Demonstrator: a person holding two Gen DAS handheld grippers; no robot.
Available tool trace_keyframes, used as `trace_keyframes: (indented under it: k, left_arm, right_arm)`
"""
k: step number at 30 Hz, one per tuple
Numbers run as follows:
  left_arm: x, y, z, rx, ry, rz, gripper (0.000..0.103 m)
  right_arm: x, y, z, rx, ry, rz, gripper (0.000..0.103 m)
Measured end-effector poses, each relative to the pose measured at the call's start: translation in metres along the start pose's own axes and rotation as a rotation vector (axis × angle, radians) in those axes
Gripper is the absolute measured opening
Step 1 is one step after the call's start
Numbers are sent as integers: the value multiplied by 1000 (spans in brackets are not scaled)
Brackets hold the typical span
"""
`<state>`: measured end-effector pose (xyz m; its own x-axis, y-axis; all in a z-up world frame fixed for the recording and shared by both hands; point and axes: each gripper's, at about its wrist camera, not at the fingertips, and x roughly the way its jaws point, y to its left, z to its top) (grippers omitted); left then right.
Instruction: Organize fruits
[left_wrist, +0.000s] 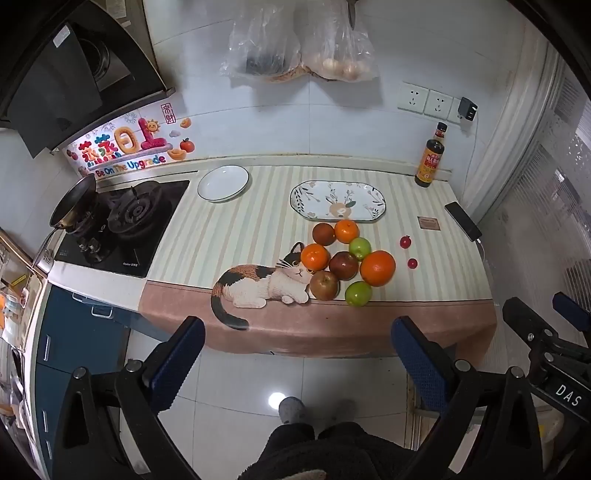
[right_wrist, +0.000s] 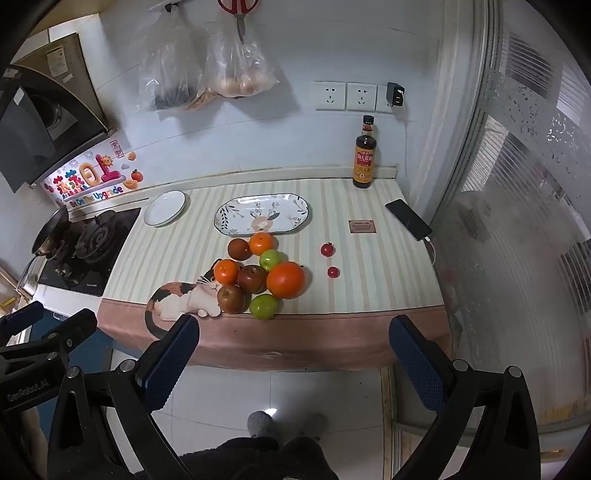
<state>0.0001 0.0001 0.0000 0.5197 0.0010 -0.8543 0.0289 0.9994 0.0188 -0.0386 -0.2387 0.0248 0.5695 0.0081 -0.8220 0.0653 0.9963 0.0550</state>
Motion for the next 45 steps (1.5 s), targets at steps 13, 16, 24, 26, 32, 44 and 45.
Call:
trace_keyframes:
  k: [13, 16, 24, 26, 32, 44, 45]
  left_arm:
    - [0, 0, 0, 2, -7, 3, 103]
    - [0, 0, 0, 2, -5, 0, 103]
    - [0, 1, 0, -1, -6, -2, 103]
    - [0, -3, 0, -2, -7, 0, 103]
    - [-2, -5, 1, -2, -8, 0, 103]
    - [-3, -5, 1, -2, -11, -3, 103]
    - [-3, -5, 1, -3, -12, -3, 103]
  right_arm:
    - [-3, 2, -3, 2, -6, 5, 103]
    - [-4, 2, -4, 3, -6, 7, 103]
    - [-6, 3, -5, 2, -6, 7, 103]
    - [-6, 3, -5, 2, -5, 10, 103]
    - [-11, 6, -9, 1, -8, 12, 103]
    - [-11, 6, -10, 1, -8, 12, 103]
    - [-12, 7, -10, 1, -8, 12, 103]
